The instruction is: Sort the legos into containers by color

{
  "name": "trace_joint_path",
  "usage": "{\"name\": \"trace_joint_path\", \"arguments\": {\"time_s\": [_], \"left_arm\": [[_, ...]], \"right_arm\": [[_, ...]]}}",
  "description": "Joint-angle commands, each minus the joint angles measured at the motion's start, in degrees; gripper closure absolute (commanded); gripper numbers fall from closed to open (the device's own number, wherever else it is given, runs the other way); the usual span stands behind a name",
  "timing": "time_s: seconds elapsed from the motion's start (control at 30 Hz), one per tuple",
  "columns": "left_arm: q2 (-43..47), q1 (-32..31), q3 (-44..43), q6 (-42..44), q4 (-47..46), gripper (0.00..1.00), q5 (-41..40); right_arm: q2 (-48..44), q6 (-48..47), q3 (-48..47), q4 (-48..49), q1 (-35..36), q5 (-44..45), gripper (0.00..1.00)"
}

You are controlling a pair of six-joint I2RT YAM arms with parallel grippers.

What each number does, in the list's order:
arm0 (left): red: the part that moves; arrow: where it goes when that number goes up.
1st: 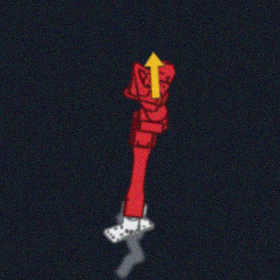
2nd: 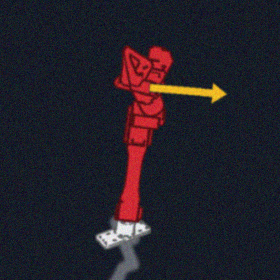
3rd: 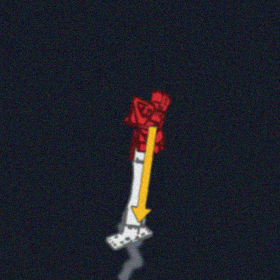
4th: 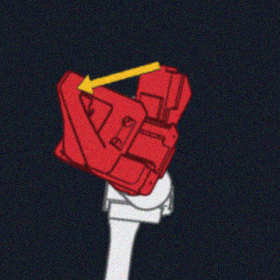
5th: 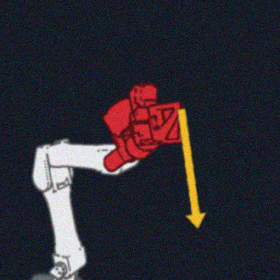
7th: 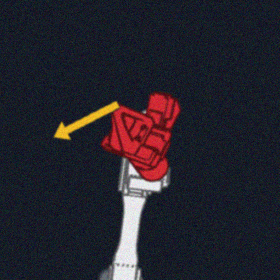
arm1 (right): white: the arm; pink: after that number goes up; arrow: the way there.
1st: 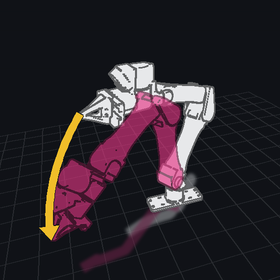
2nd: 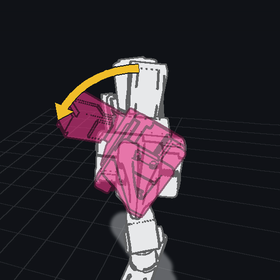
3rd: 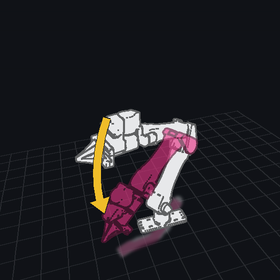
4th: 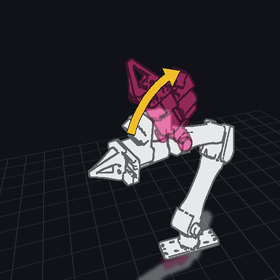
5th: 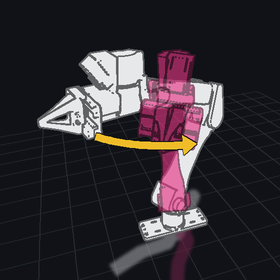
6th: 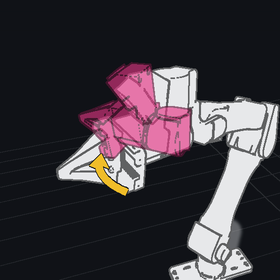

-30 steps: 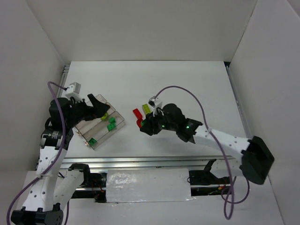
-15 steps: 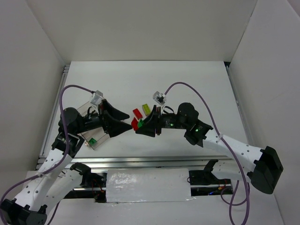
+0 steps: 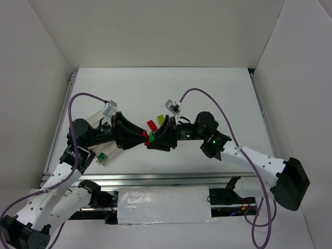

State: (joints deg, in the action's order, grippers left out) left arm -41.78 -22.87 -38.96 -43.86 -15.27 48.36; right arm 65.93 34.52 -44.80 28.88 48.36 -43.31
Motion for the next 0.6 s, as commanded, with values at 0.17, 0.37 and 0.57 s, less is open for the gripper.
{"name": "trace_joint_path", "arguments": {"time_s": [0.17, 0.37, 0.57], "left_arm": [[0.1, -2.0, -0.1, -0.4, -8.3, 0.93, 3.1], [0.6, -2.1, -2.9, 4.9, 0.8, 1.00, 1.0], [0.0, -2.2, -2.3, 3.8, -0.9, 1.00, 0.9]], "right_arm": [[2.4, 1.1, -4.5, 4.9, 0.6, -2.2, 0.53], [-1.9, -2.0, -2.1, 1.0, -1.9, -0.1, 0.13], [-4.2, -1.8, 0.0, 2.1, -4.5, -2.1, 0.53]]}}
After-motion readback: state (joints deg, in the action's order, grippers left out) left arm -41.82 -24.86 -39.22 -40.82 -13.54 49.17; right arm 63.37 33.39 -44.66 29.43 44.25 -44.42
